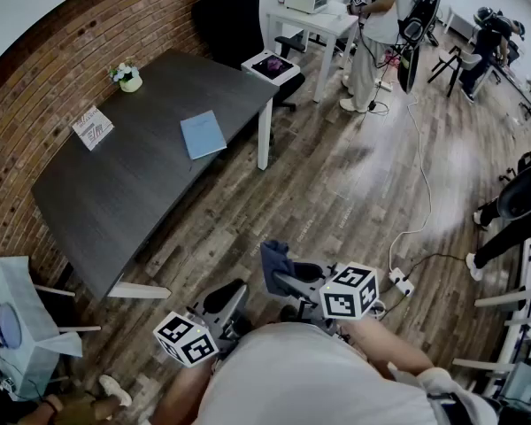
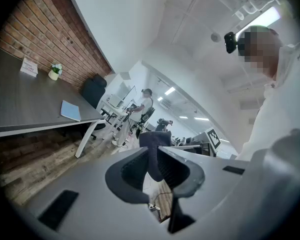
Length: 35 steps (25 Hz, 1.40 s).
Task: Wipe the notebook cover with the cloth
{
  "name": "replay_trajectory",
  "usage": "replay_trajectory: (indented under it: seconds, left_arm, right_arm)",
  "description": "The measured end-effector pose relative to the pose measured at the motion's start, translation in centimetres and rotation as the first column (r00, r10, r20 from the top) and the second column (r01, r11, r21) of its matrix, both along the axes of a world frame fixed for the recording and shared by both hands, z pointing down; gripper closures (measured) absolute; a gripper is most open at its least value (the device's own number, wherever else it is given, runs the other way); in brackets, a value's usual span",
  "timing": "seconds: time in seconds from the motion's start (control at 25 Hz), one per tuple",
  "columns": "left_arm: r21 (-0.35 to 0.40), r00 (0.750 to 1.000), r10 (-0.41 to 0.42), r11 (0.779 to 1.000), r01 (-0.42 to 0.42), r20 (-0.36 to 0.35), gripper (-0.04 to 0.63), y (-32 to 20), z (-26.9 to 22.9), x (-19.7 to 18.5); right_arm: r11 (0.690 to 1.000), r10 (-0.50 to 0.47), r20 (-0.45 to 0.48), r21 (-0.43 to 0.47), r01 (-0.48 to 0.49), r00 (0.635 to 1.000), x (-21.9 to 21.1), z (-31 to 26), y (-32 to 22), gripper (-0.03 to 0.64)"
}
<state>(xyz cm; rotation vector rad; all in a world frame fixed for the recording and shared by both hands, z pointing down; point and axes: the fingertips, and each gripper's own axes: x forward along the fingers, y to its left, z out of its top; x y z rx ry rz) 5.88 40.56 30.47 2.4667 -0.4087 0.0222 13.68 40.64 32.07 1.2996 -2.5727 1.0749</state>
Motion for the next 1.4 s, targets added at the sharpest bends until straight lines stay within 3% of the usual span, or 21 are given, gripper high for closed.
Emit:
replay_trajectory:
  seconds: [0.44, 0.64, 1.0, 1.16, 1.4]
  left_arm:
    - [-0.003, 1.000, -0.008, 1.000, 0.008, -0.008, 0.532, -0.4, -0.3, 0.2]
    - [-0.003, 1.000, -0.024, 1.000, 0.024, -0.012, 0.532, -0.8, -0.3, 0.8]
    - [0.010, 0.992, -0.122, 0.992, 0.122, -0.006, 0.532, -2.6, 0.5, 2.3]
    - [0.013, 0.985, -0.172, 0.985, 0.172, 0.012, 0.532, -3.1, 1.3, 3.2]
    - [0.019, 0.971, -0.235, 0.972, 0.234, 0.040, 0.532, -4.6, 2.4, 3.5]
  right_arm:
    - [1.000, -0.001, -0.033, 0.006, 0.001, 0.999, 0.6, 0.0, -0.1, 0.515]
    - [1.000, -0.020, -0.107, 0.021, 0.022, 0.994, 2.1, 0.2, -0.3, 0.515]
    - [0.992, -0.124, -0.205, -0.003, 0.126, 0.971, 4.4, 1.3, -1.8, 0.512]
    - [0.979, -0.202, -0.252, -0.022, 0.203, 0.946, 5.3, 2.4, -2.6, 0.511]
    - [0.944, -0.323, -0.355, -0.053, 0.326, 0.877, 5.3, 4.3, -4.9, 0.511]
